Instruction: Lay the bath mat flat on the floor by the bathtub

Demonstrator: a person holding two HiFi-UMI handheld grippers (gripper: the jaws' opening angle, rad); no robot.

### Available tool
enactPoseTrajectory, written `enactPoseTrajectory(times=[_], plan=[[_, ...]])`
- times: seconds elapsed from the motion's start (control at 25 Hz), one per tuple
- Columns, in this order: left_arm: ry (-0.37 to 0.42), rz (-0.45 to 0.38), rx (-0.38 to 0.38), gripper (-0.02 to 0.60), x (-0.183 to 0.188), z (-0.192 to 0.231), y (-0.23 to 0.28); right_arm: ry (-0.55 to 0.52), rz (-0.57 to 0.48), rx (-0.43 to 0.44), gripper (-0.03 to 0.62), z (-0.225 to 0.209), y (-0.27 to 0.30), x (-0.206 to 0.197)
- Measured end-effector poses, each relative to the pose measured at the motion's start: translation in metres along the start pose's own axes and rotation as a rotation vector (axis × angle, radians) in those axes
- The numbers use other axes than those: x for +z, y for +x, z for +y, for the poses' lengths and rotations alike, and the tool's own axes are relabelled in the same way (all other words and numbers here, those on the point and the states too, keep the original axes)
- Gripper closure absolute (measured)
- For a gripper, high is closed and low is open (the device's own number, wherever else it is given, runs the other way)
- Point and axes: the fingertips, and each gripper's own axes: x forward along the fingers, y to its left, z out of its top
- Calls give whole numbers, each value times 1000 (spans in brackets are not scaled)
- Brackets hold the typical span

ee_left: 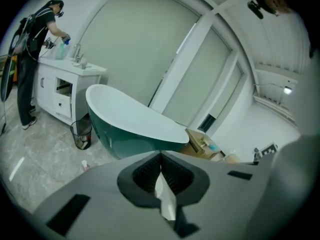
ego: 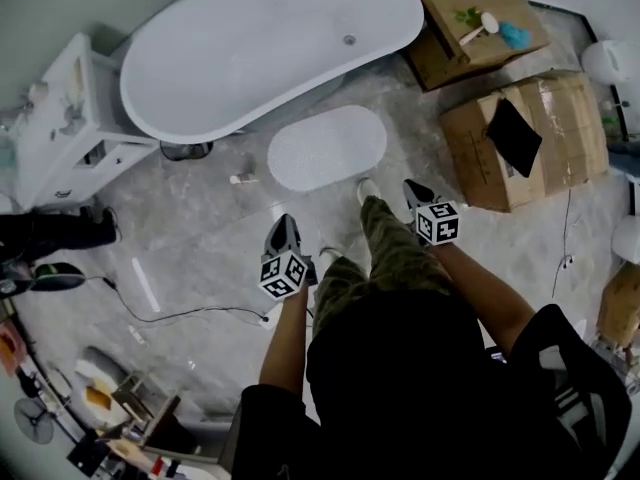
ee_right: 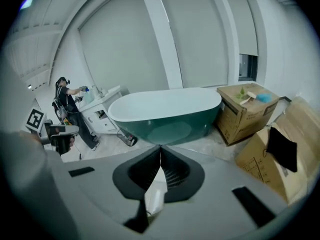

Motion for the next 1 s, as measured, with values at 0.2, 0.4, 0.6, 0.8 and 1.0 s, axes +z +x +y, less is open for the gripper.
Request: enactPoseTrajectory(times=[0.2, 0.4, 0.6, 0.8, 1.0], plan=[[129, -1, -75, 561, 12, -44, -65, -5, -79, 40, 571, 41, -62, 32], [93, -47, -115, 561, 11, -59, -119, -68, -178, 66, 571, 84, -120, 57], [88, -83, -173, 561, 10, -91, -139, -167, -169, 103, 571, 120, -168, 28], [174, -132, -181, 561, 19, -113, -172, -225, -223, 110, 571, 119, -204, 33], [217, -171, -106, 561, 21, -138, -184, -244, -339, 122, 571, 59, -236, 81]])
